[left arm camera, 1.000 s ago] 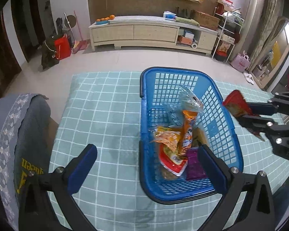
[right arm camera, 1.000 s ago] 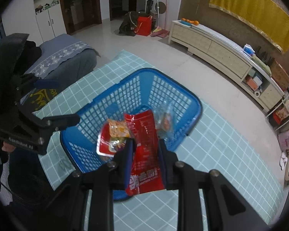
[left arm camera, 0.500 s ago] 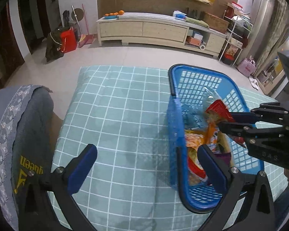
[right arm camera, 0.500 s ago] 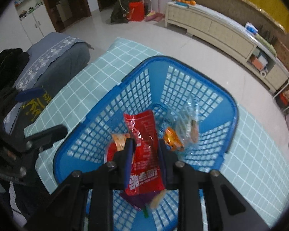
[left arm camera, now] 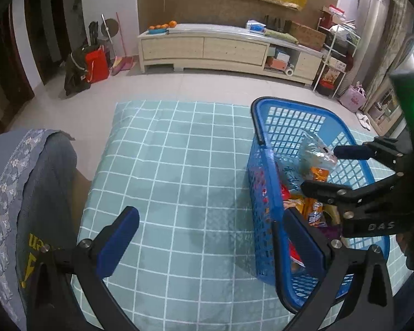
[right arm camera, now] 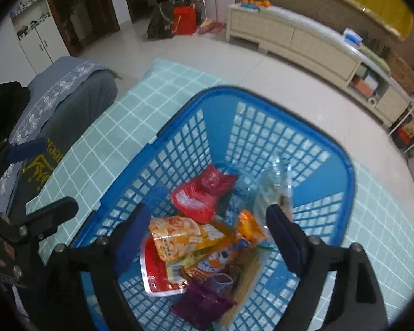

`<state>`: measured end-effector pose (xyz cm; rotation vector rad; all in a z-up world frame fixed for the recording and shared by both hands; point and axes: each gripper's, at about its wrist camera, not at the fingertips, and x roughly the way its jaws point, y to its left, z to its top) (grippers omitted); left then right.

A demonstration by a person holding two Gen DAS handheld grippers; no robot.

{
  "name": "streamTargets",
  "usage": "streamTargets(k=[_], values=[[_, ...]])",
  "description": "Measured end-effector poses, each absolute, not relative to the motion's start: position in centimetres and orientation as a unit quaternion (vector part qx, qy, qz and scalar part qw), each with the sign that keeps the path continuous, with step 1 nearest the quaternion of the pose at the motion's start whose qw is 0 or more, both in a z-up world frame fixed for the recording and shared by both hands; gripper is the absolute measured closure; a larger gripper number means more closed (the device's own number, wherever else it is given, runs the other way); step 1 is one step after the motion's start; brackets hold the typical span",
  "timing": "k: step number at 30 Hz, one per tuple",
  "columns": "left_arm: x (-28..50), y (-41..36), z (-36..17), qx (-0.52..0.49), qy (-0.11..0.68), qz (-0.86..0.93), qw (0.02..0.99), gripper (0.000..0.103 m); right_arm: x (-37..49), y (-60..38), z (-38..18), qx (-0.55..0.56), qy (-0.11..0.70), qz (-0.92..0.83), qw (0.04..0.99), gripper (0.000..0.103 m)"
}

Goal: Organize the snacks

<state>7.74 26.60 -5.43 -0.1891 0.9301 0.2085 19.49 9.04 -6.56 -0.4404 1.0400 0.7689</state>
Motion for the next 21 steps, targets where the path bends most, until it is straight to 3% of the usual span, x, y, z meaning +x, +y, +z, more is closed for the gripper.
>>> streamTargets(k=[10, 21], values=[[2.2, 22.2, -3.9, -0.098, 0.376, 0.089, 0.917, 0.0, 13.2, 0.2, -2.8, -0.135, 0.408, 0.344, 0.835, 0.0], [-4.8, 13.0, -2.1, -0.08, 0.313, 0.062, 0.944, 0.0, 4.5, -10.1, -1.3, -0.093, 0.36, 0.245, 0.896, 0.0]])
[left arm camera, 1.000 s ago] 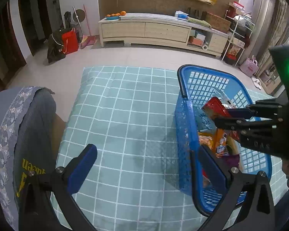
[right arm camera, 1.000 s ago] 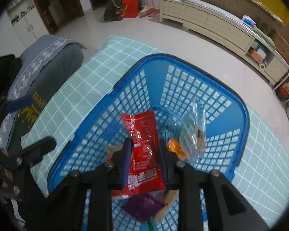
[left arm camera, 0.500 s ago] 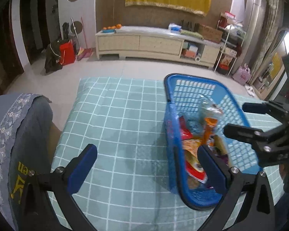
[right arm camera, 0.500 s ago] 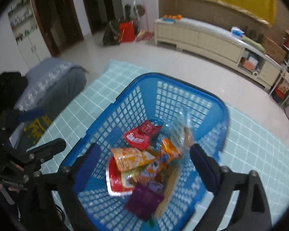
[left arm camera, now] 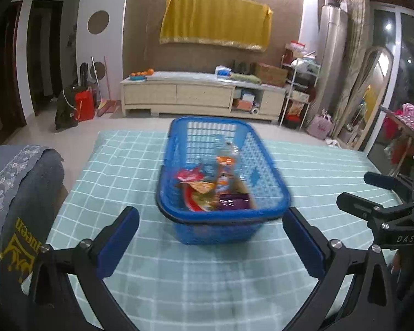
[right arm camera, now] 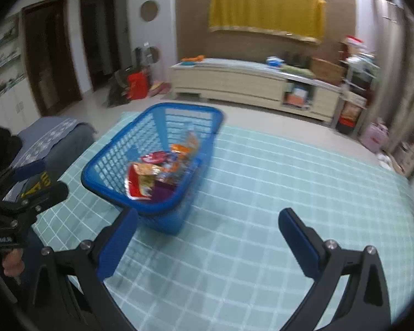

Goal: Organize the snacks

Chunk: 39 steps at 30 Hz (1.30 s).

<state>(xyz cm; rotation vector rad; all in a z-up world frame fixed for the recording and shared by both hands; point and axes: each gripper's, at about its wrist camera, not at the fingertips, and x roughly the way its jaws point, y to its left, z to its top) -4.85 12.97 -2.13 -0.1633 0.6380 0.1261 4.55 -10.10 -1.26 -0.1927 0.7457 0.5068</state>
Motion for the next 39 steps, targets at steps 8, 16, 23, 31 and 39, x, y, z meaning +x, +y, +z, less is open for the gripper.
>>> streamTargets(k=[8, 16, 23, 31, 39], values=[[-8.6, 8.8, 1.1, -0.049, 0.277, 0.041, 0.959, 0.0, 0.1, -14.6, 1.6, -0.035, 0.334, 0.212, 0.918, 0.0], [-10.7, 7.1, 3.9, -0.032, 0.249, 0.038, 0.967, 0.0, -3.4, -15.8, 4.1, -0.026, 0.295, 0.207, 0.932, 0.0], [-11.2, 6.9, 4.4, -0.033, 0.242, 0.035, 0.969, 0.0, -5.0, -16.1, 4.6, -0.025, 0.289, 0.216, 0.932, 0.0], [-11.3, 6.5, 4.0, -0.031, 0.246, 0.031, 0.968, 0.0, -5.3, -15.6, 4.2, -0.027, 0.294, 0.222, 0.929, 0.0], [-11.5, 6.5, 4.0, -0.033, 0.25, 0.026, 0.967, 0.0, -5.4, -15.6, 4.2, -0.026, 0.294, 0.223, 0.929, 0.0]])
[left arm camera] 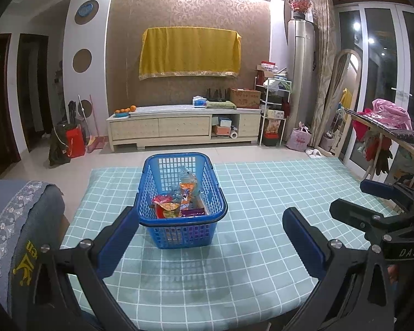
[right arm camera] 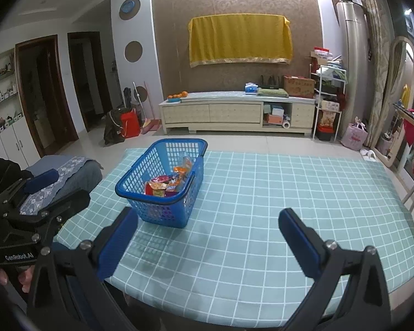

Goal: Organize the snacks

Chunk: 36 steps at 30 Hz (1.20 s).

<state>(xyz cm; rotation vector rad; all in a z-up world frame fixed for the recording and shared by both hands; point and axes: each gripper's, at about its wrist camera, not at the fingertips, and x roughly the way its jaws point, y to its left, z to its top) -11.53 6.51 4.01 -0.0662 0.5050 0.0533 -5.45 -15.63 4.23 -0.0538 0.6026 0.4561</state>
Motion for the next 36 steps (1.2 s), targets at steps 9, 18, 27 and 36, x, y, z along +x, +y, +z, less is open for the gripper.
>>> streamTargets(k=[9, 18, 27, 36], values=[[-11.57, 6.65, 3.98, -0.03, 0.253, 0.032, 0.967, 0.0, -5.56, -15.46, 4.11, -0.028, 0.296, 0.224, 0.928, 0.0], [-11.5, 6.65, 3.91, -0.032, 0.258, 0.024, 0.965, 0.0, -5.48, -15.73, 3.97, -0.027, 0.299, 0.224, 0.927, 0.0], [-11.4, 6.7, 3.78, -0.034, 0.263, 0.021, 0.964, 0.0, -5.55, -15.77, 3.94, -0.029, 0.299, 0.222, 0.928, 0.0], [-11.51, 6.59, 3.81, -0.037, 0.263, 0.011, 0.964, 0.0, -5.58, -15.84, 3.98, -0.031, 0.298, 0.222, 0.928, 0.0]])
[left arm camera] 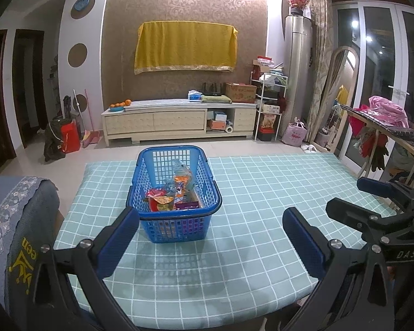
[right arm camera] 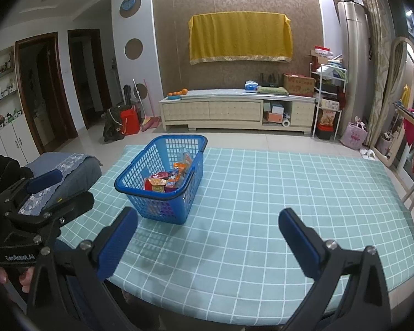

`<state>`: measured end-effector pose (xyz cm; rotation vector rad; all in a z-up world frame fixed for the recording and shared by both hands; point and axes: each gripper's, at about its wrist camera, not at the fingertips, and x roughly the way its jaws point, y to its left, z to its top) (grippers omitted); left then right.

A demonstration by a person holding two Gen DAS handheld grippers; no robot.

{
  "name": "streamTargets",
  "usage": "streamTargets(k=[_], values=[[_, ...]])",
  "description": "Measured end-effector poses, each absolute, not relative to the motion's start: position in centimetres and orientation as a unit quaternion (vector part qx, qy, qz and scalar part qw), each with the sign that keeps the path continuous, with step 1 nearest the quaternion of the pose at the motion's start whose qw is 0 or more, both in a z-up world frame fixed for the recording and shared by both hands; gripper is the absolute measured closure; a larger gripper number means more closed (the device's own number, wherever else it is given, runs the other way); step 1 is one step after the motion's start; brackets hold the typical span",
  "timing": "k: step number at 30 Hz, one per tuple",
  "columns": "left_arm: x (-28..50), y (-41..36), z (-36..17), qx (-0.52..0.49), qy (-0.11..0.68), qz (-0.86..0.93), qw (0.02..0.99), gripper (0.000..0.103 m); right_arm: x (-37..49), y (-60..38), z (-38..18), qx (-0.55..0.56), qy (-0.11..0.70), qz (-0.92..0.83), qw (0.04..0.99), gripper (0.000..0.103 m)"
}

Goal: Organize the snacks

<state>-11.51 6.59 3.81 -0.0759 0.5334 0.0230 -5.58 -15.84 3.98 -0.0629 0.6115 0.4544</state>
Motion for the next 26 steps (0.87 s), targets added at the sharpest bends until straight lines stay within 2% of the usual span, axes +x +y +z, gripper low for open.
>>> streamTargets(k=[26], values=[[-11.64, 6.16, 3.76, -0.033, 0.269, 0.012, 0.962, 0.0, -5.45, -16.35, 4.25, -0.035, 0.297, 0.219, 0.929, 0.0]])
